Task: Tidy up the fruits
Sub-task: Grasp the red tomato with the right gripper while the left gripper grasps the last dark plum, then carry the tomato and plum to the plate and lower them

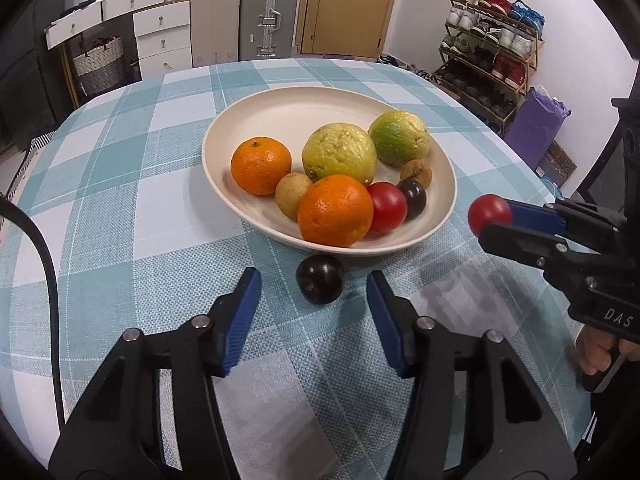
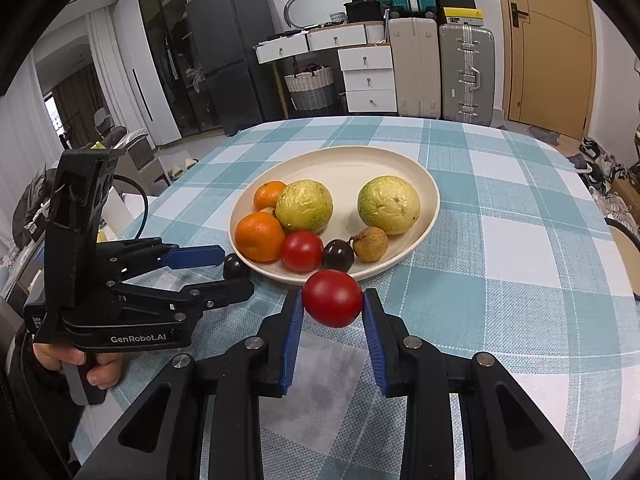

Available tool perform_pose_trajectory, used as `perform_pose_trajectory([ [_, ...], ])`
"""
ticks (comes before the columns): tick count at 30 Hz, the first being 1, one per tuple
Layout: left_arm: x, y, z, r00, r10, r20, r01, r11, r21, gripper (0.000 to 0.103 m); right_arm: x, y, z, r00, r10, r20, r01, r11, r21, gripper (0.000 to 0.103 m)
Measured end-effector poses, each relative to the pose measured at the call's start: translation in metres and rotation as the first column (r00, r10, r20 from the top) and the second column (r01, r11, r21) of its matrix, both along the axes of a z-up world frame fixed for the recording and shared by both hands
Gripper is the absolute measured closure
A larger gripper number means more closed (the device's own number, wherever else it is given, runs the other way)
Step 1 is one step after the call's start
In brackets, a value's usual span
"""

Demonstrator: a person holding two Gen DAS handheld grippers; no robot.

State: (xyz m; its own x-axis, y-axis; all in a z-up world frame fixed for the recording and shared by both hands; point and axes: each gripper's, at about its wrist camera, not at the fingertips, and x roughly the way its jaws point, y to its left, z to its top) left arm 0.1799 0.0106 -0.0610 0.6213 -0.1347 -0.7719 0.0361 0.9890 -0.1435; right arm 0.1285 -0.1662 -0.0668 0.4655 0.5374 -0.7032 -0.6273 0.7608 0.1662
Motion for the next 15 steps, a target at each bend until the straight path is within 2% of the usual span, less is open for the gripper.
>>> perform_pose_trajectory([
  [1,-0.0003,0.0003,0.0002,1.0,-0.003,0.002,0.003,1.0,-0.005,0.064,0.0002,-0.0006,0.0003,1.0,-0.002,-0.001,0.002,1.0,0.001,0.072],
  [3,-0.0003,0.0007,0.0004,1.0,-0.013,0.002,0.013,1.0,-0.017,0.072,0.0008,0.0001,0.0009,1.0,-0.005,-0.001,0.005,1.0,-0.002,0.072],
  [6,-0.0006,0.0004,0.0005,1.0,-0.022,0.002,0.022,0.999,-0.023,0.079,0.0,0.0006,0.0027,1.0,-0.003,0.005,0.003,1.0,-0.003,0.072],
  [15,-0.0077,0.001,0.0026,0.999,-0.031,0.014,0.031,0.999,-0.032,0.082,0.0009,-0.0006,0.0034,1.0,-0.004,0.004,0.004,1.0,0.001,0.072],
])
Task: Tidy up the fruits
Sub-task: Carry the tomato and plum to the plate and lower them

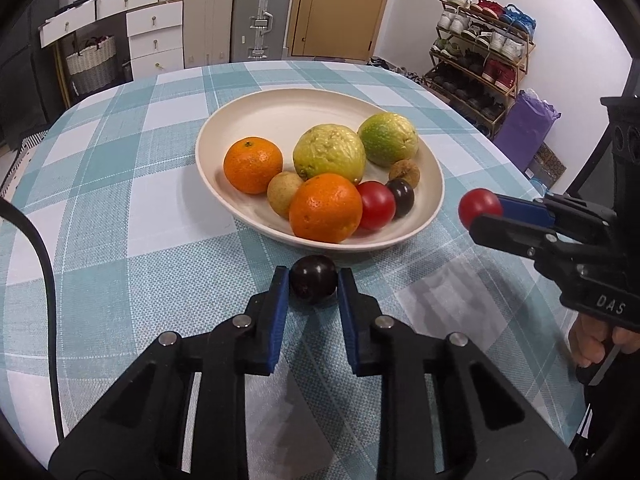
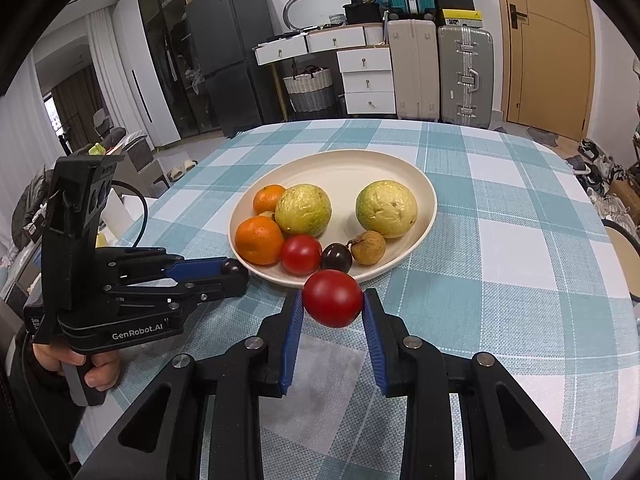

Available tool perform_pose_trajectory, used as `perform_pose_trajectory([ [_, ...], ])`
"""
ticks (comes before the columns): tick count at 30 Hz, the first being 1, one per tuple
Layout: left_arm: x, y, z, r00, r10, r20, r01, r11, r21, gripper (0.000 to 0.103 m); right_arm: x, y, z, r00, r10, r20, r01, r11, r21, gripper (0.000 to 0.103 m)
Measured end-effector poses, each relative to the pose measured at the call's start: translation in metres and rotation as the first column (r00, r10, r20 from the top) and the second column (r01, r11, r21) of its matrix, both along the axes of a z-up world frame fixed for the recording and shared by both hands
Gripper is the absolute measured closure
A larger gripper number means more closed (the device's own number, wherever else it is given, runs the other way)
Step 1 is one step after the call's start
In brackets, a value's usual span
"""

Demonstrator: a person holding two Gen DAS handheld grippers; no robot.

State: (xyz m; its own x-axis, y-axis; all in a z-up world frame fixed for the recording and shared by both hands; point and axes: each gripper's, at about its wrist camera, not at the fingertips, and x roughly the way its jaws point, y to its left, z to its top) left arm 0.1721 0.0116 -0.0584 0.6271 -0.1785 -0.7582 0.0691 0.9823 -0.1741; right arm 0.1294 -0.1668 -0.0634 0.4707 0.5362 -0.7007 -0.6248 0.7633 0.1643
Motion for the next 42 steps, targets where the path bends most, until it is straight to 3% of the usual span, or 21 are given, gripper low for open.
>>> perform_pose_trajectory([
  [12,-0.02,-0.005,0.022,0.993,-0.042,0.111,0.043,0.999,-0.006,0.082,0.004,-0.01,0.007,1.0,-0.017,0.024,0.017,0.999,0.031,0.072],
  [21,-0.031,0.012,0.045,0.97,0.062,0.235,-0.056,0.998,-0.03,0.082,0.013,-0.012,0.011,0.998,-0.04,0.044,0.036,0.995,0.091,0.072],
  [42,0.018,0.029,0.052,0.962,0.122,0.243,-0.119,0.993,-0.027,0.082,0.049,0.028,-0.002,0.999,-0.034,0.035,0.031,0.996,0.08,0.072],
])
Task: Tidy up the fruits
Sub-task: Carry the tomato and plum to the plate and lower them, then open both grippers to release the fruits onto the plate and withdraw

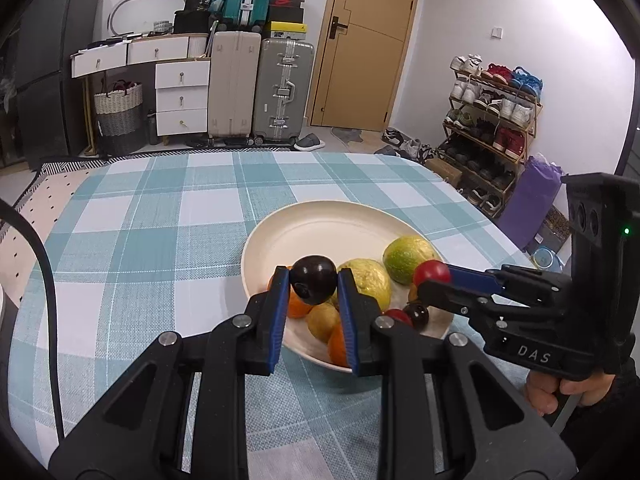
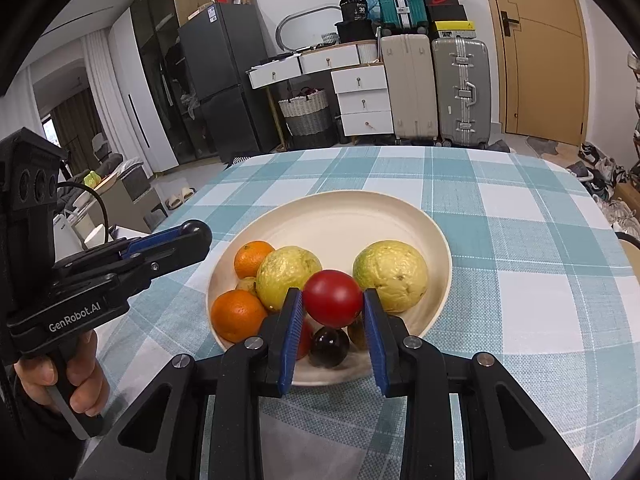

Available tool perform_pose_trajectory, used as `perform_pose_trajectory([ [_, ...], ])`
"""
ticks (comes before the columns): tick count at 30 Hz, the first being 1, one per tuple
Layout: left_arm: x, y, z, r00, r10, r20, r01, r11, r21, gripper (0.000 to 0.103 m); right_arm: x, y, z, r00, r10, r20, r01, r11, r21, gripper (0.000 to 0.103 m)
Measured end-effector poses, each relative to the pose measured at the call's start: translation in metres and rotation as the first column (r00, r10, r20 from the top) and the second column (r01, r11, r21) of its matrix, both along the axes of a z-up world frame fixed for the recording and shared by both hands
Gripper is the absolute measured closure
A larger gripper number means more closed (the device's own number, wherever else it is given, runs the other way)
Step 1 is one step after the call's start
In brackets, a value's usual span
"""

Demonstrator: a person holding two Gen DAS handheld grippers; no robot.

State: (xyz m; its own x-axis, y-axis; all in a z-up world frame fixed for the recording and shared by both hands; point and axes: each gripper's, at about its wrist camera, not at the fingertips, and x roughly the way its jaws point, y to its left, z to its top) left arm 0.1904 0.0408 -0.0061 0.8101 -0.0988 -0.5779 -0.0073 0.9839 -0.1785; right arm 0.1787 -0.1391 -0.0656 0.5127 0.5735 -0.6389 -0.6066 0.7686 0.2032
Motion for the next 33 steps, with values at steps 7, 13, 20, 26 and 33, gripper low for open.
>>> perform_pose_trajectory([
  [7,0.017,-0.004,-0.005,1.0,-0.005,-0.009,0.005,1.0,0.008,0.082,0.007,0.0,-0.005,1.0,-0.002,-0.03,0.002,1.0,0.007,0.063],
  [13,0.03,-0.011,-0.009,1.0,-0.015,-0.013,0.015,1.0,0.016,0.082,0.0,-0.009,0.002,0.999,-0.024,0.028,0.023,0.999,0.023,0.057],
  [20,0.025,-0.013,-0.01,1.0,-0.009,-0.006,0.009,1.0,0.018,0.068,-0.001,-0.016,0.005,0.998,-0.038,0.049,0.036,0.998,0.043,0.052],
  [26,0.004,-0.011,-0.004,0.999,0.013,0.038,-0.014,0.999,0.029,0.02,-0.005,-0.019,0.008,0.996,-0.048,0.078,0.046,0.998,0.03,0.032],
  [33,-0.032,-0.005,0.002,0.993,0.076,0.089,-0.08,0.996,0.034,0.0,-0.019,-0.029,0.012,0.994,-0.051,0.098,0.046,0.997,0.061,0.001],
])
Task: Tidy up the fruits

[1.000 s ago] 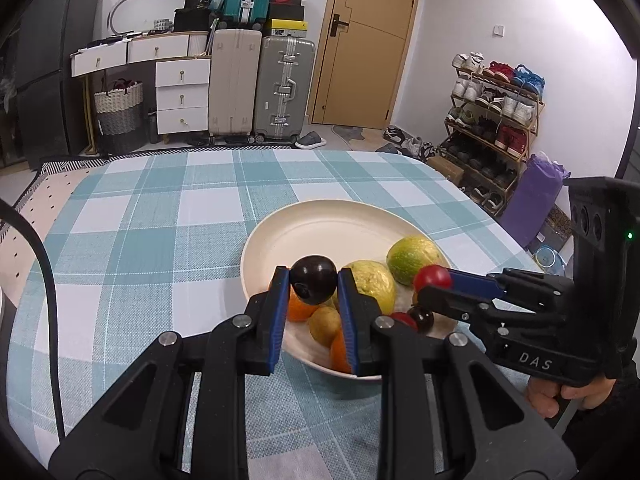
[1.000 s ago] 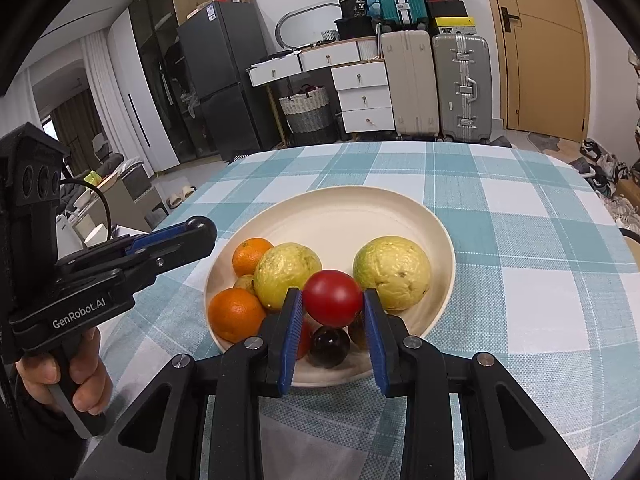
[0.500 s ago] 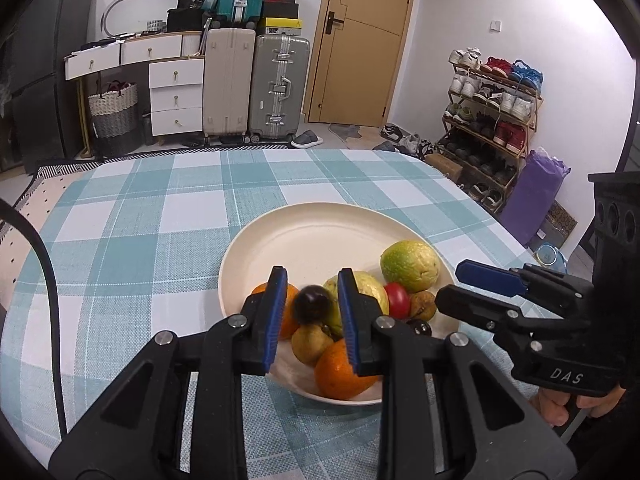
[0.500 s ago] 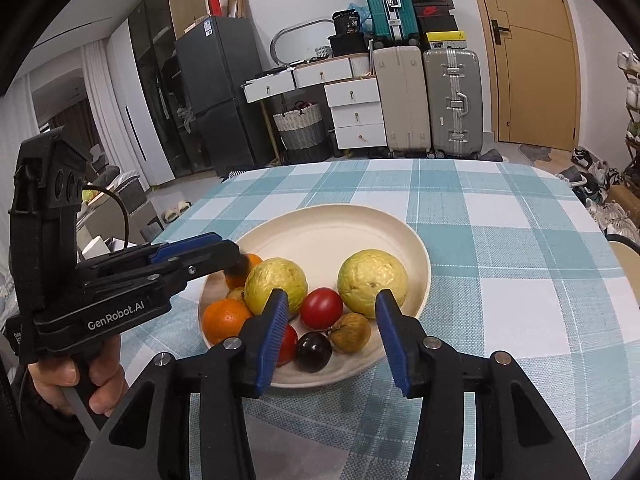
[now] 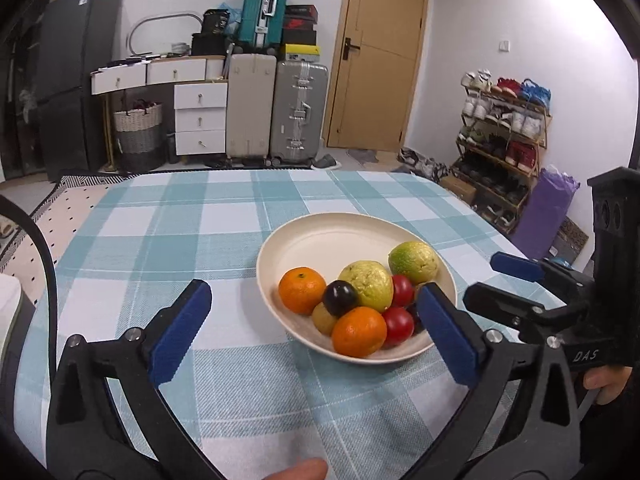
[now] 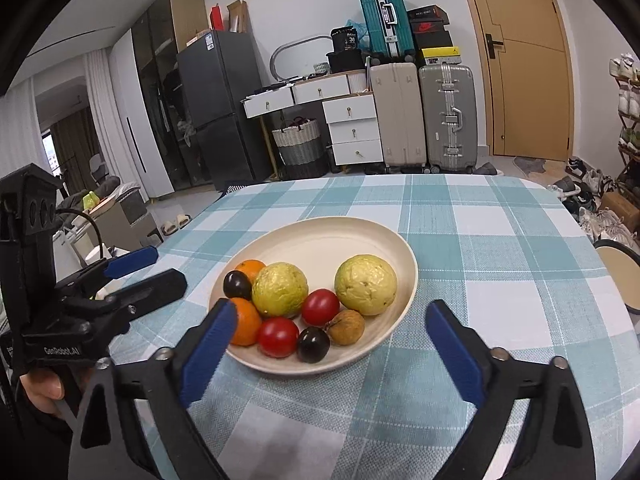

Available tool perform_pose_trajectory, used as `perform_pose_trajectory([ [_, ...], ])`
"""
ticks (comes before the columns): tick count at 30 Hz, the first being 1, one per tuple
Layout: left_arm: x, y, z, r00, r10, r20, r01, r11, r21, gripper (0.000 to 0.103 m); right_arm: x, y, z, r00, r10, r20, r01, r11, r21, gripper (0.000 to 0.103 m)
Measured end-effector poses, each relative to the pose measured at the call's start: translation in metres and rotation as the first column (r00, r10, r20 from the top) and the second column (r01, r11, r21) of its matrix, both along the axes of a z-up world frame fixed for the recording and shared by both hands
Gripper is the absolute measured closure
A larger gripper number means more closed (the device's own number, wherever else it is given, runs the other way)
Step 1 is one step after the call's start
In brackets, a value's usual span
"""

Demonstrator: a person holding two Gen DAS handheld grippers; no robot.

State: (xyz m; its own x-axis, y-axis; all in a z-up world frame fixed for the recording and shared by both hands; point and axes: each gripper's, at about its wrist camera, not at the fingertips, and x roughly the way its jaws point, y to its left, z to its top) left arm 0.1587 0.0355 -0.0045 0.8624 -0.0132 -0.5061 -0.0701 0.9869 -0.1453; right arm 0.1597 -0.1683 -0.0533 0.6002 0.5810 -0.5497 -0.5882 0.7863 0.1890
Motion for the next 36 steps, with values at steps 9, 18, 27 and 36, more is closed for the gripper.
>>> perform_pose_trajectory([
  [9,-0.037,0.001,0.002,0.998,0.059,0.025,-0.059,0.998,-0.006,0.0,-0.027,-0.013,0.008,0.997,0.009,0.08,-0.008,1.0,-0.009,0.0],
  [18,-0.05,-0.015,-0.001,0.998,0.049,0.049,-0.052,0.996,0.066,0.0,-0.037,-0.021,0.008,0.993,0.028,0.113,-0.031,0.999,0.027,0.0],
  [27,-0.049,-0.022,0.0,0.998,0.035,0.059,-0.04,0.995,0.092,0.0,-0.042,-0.019,0.01,0.99,0.034,0.14,-0.036,0.999,0.013,0.0],
  [36,-0.047,-0.021,0.0,0.998,0.038,0.049,-0.041,0.996,0.077,0.0,-0.043,-0.02,0.01,0.989,0.026,0.147,-0.028,0.999,0.015,0.0],
])
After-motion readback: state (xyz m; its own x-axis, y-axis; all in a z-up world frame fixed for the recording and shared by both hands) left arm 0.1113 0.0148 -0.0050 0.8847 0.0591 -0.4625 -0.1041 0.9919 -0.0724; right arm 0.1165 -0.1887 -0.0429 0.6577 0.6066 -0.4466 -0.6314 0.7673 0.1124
